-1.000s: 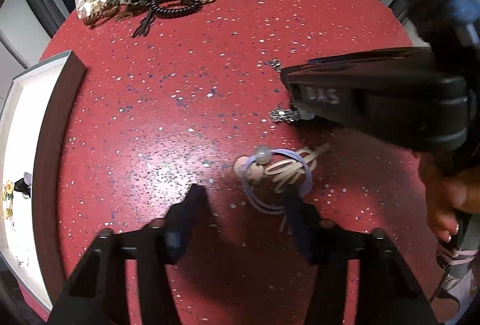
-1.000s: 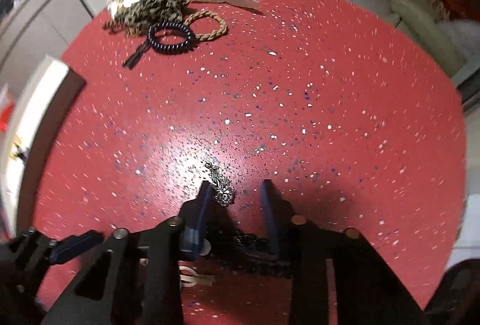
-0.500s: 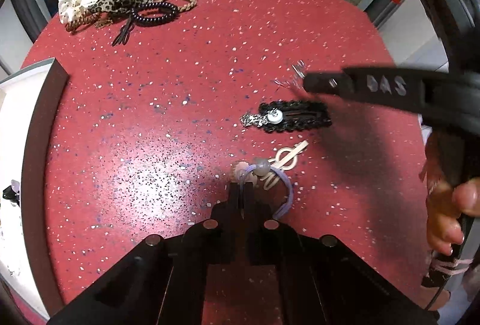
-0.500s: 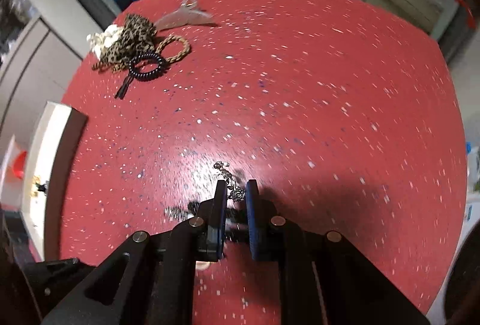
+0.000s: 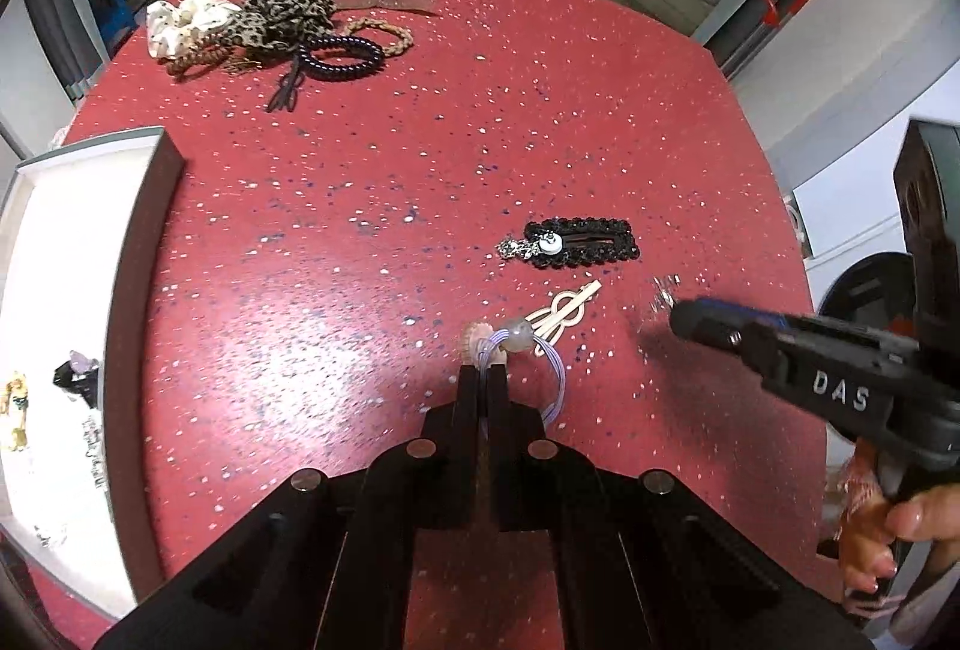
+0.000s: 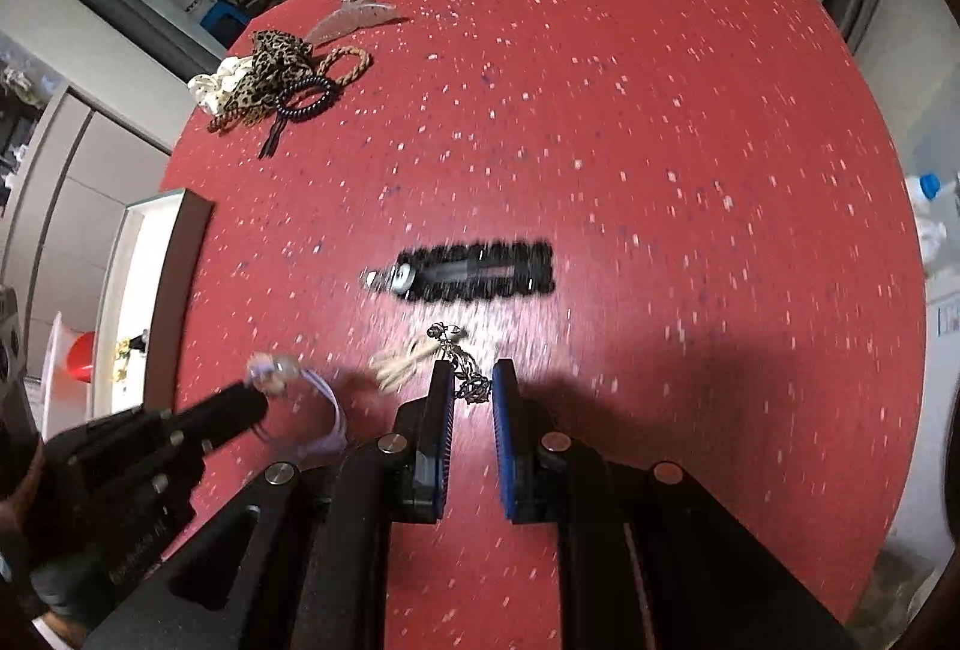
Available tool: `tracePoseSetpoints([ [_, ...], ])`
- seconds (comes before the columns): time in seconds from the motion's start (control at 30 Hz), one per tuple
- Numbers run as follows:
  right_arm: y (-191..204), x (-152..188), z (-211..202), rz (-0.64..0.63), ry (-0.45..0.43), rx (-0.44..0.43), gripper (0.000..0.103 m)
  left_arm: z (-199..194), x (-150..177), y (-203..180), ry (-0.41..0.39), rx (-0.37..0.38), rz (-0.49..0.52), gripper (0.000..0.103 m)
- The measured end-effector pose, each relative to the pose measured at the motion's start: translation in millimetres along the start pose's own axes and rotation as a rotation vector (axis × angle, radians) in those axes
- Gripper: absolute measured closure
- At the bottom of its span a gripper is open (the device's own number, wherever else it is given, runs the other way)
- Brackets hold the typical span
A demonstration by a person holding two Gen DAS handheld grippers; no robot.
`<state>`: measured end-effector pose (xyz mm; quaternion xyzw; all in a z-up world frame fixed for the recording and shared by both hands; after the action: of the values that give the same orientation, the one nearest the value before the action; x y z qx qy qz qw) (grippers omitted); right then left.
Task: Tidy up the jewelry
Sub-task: 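Carry the purple hair tie with the left gripper while the right carries the silver charm to the tray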
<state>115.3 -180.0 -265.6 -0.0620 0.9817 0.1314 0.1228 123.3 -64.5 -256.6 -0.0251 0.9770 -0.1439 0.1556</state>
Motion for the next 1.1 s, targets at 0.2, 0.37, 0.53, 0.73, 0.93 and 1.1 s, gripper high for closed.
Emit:
tracePoseSetpoints([
  [0.2,11,23,-14,0.029,0.027,-0.005,0.089,-23,14,11,-0.001,-0.002,0.002,0.1],
  [0.37,23,37,-22,0.047,0.046,-0.008,0.089,-44,28,28,0.004,-0.013,-0.006,0.1],
  [0.53,40,43,-31,0.044,0.055,-0.009,0.089,-63,39,46,-0.002,-0.024,-0.017,0.1],
  [0.73,67,43,-35,0.021,0.063,-0.017,0.089,-87,44,69,-0.019,-0.036,-0.043,0.1],
  [0.93,101,38,-37,-0.027,0.068,-0.031,0.089,-107,49,96,-0.041,-0.049,-0.078,0.1],
  [1.1,133,31,-34,-0.074,0.074,-0.047,0.089,-120,53,122,-0.06,-0.063,-0.119,0.1],
])
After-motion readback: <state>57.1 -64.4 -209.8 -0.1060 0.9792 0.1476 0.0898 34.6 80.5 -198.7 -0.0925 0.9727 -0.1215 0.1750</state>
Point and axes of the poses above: each gripper's, at about its wrist camera, not at the fingertips, and z roughly the way its jaws point, y to its left, x to its underside, the point moved 9 cm from there along z, roughly the way its jaws point, and after that the axes turned 4 degrees about -z, right-handed, at the moved point
